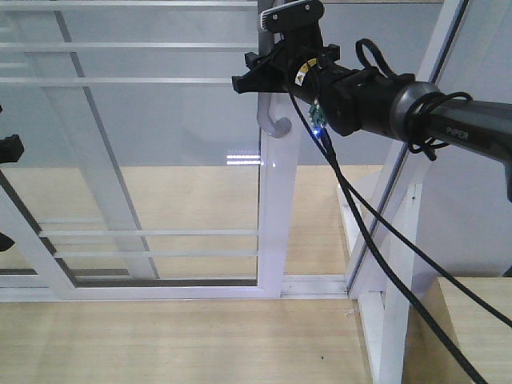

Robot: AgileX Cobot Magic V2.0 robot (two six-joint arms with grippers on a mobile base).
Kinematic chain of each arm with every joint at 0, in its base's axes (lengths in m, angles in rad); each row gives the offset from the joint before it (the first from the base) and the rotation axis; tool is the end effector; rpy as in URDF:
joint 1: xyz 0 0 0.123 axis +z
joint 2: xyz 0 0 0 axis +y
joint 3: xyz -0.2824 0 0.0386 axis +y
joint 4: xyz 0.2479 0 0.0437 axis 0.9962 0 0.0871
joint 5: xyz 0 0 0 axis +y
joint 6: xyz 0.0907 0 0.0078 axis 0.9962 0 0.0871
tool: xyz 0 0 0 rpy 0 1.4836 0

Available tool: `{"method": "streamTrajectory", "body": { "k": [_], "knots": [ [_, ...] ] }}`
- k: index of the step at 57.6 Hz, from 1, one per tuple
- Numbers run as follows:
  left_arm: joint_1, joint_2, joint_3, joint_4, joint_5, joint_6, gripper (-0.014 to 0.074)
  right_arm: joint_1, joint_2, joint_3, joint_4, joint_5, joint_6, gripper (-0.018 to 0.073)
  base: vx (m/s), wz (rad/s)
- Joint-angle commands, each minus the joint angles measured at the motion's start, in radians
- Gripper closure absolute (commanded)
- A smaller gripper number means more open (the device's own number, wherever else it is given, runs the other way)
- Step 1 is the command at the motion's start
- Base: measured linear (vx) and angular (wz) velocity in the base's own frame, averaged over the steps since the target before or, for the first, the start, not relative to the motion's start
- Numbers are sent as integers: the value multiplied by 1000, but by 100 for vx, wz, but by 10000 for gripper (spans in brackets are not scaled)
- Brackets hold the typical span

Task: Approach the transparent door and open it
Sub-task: 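Pull the handle sideways with the right gripper, sliding the door partway open, then open the right gripper and withdraw it from the handle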

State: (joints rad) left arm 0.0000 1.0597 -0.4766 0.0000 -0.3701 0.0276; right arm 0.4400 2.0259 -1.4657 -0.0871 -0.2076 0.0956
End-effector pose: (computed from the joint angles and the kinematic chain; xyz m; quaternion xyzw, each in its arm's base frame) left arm 0.2168 0.0000 0.2766 0.0104 0.7501 0.0091 0.6612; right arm 0.4334 0.2058 0.2409 -0.1747 0.7752 0.1425 0.5901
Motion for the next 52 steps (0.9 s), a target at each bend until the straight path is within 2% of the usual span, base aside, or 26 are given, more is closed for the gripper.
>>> {"method": "streamTrajectory", "body": {
  "k": [1,5,11,16,21,26,31,34,39,43,52],
  "knots": [
    [0,-12,-34,0,-91,-11,192,-1,-97,-35,25,-65,26,22,0,0],
    [0,-12,-34,0,-91,-11,192,-1,-110,-35,19,-54,27,-29,0,0],
    [0,-12,-34,0,-91,-11,192,-1,-125,-35,-27,3,27,-41,0,0],
    [0,-12,-34,0,-91,-11,192,-1,-156,-35,-41,127,27,-32,0,0],
    [0,-12,-34,8,-89,-11,192,-13,-203,-35,-41,317,16,-25,0,0],
    [-2,-12,-34,59,-81,-11,192,-20,-258,-30,-50,451,-8,-25,0,0],
    [-8,-10,-34,147,-78,-20,192,-25,-340,29,-69,433,-30,-25,0,0],
    [-19,-6,-34,171,-82,-39,192,-25,-393,87,-84,397,-32,-25,0,0],
    [-32,2,-34,177,-83,-106,192,-39,-489,210,-89,365,-24,-25,0,0],
    [-43,10,-34,180,-83,-172,192,-80,-588,329,-83,356,21,-25,0,0],
    [-47,11,-34,182,-84,-173,192,-198,-739,506,-86,360,54,-25,0,0]
  ]
}}
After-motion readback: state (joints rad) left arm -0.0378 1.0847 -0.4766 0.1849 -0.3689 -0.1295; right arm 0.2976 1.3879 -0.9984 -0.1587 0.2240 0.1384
